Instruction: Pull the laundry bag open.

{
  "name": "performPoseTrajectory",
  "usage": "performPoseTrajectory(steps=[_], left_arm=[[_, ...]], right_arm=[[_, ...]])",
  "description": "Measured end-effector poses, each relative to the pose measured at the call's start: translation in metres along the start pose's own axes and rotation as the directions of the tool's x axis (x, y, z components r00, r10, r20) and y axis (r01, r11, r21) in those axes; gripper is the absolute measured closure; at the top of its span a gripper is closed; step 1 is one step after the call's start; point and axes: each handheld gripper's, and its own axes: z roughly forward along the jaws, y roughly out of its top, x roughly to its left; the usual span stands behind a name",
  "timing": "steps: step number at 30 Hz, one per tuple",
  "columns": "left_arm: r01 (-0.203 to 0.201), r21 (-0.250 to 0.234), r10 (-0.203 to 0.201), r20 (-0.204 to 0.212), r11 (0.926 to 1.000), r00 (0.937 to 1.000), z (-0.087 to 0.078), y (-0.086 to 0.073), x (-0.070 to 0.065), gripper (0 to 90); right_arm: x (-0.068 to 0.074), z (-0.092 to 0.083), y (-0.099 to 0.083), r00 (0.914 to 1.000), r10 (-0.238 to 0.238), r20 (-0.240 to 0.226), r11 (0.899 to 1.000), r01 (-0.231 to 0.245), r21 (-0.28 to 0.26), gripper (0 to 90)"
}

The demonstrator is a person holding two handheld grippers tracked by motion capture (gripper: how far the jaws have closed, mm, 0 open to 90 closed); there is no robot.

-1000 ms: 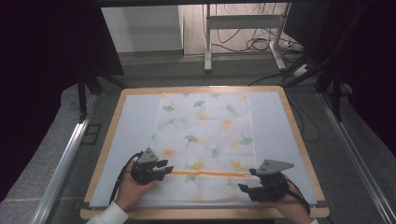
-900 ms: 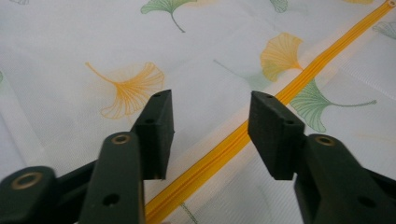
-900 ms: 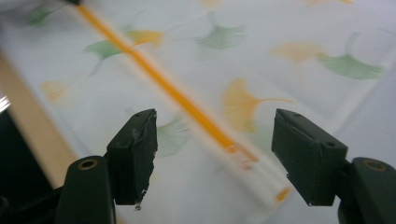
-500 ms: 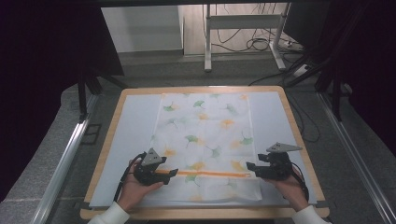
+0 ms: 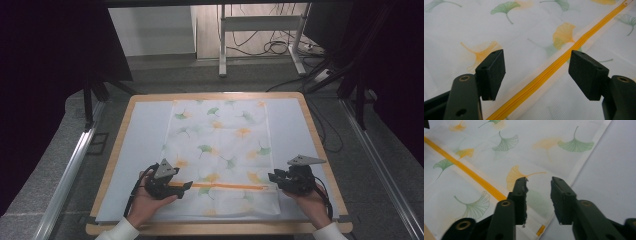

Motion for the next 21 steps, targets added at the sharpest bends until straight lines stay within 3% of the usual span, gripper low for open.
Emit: performPoseTrajectory(steps=[2,3,9,18,21], left_arm=[[-0.015,0.001,0.015,0.004,0.9999,0.9999,0.002,0.004,-0.005,27.9],[-0.044,0.011,0.044,-0.010,0.9990,0.9990,0.005,0.008,-0.012,27.4],[-0.072,0.010,0.072,0.008,0.9973,0.9974,0.012,0.017,-0.024,26.4],[-0.044,-0.006,0.044,0.066,0.9990,0.9968,0.026,0.031,-0.034,23.9],[-0.051,-0.005,0.051,0.080,0.9987,0.9955,0.032,0.037,-0.039,23.6]], right_arm=[[0.001,0.000,-0.002,0.9999,-0.003,-0.015,1.000,0.003,0.011,75.4],[0.002,-0.001,-0.005,0.9998,-0.010,-0.016,1.000,0.011,0.021,79.6],[0.006,-0.007,-0.012,0.9997,-0.007,-0.023,0.999,0.008,0.039,87.0],[0.033,-0.014,-0.022,0.9963,-0.060,-0.062,0.996,0.064,0.060,89.0],[0.041,-0.012,-0.026,0.9940,-0.085,-0.068,0.993,0.090,0.077,89.0]])
